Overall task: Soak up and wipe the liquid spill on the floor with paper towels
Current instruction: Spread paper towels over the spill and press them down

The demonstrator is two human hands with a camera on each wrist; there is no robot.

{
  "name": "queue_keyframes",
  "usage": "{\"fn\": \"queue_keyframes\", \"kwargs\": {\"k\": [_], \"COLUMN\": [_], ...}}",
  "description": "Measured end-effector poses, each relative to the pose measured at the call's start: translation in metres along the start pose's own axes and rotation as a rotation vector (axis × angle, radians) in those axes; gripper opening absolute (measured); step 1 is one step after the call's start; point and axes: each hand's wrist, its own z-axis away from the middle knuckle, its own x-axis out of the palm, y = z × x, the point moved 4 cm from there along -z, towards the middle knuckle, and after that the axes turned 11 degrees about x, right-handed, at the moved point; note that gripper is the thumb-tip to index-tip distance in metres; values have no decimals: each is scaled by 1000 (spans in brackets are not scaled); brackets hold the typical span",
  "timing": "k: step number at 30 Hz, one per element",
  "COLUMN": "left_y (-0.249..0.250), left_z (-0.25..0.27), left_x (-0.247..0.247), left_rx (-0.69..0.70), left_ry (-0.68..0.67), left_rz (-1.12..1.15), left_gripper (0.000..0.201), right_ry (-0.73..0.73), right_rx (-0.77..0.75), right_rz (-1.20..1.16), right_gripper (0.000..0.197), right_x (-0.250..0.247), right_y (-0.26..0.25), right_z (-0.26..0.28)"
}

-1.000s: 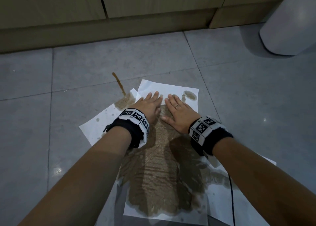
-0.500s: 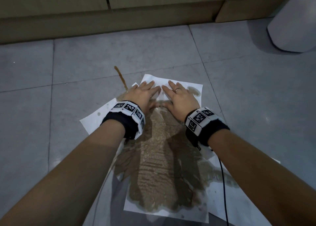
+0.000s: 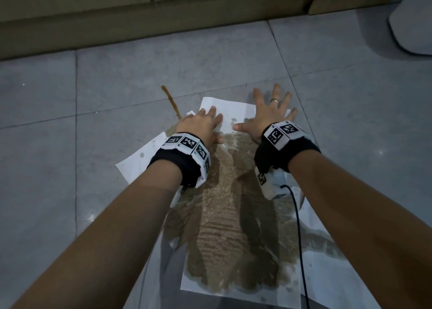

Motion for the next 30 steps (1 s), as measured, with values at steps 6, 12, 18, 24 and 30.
{"fn": "queue_keyframes", "kwargs": {"k": [6,12,18,24,30], "left_y": [-3,-10,-9,-9,-7], "left_z": [-4,-14,-21,-26,-21], "left_x": [-7,-15,-5,-5,-2], "left_rx": [7,-181,-342,-347,-336], "left_ry": [222,335,265,267,328], "left_rz": [37,157,44,36,31], "left_gripper": [40,58,79,78,75], "right_ry": [18,30,129,175,-29], "right_rx": [29,84,-25,-295,-337], "right_rz": [14,-54,-68,75,304], "right_gripper": [113,116,99,55,56], "right_x": [0,4,1,10,33], "right_y": [0,0,-5,-14,-12], "right_z": [1,7,23,59,63]}}
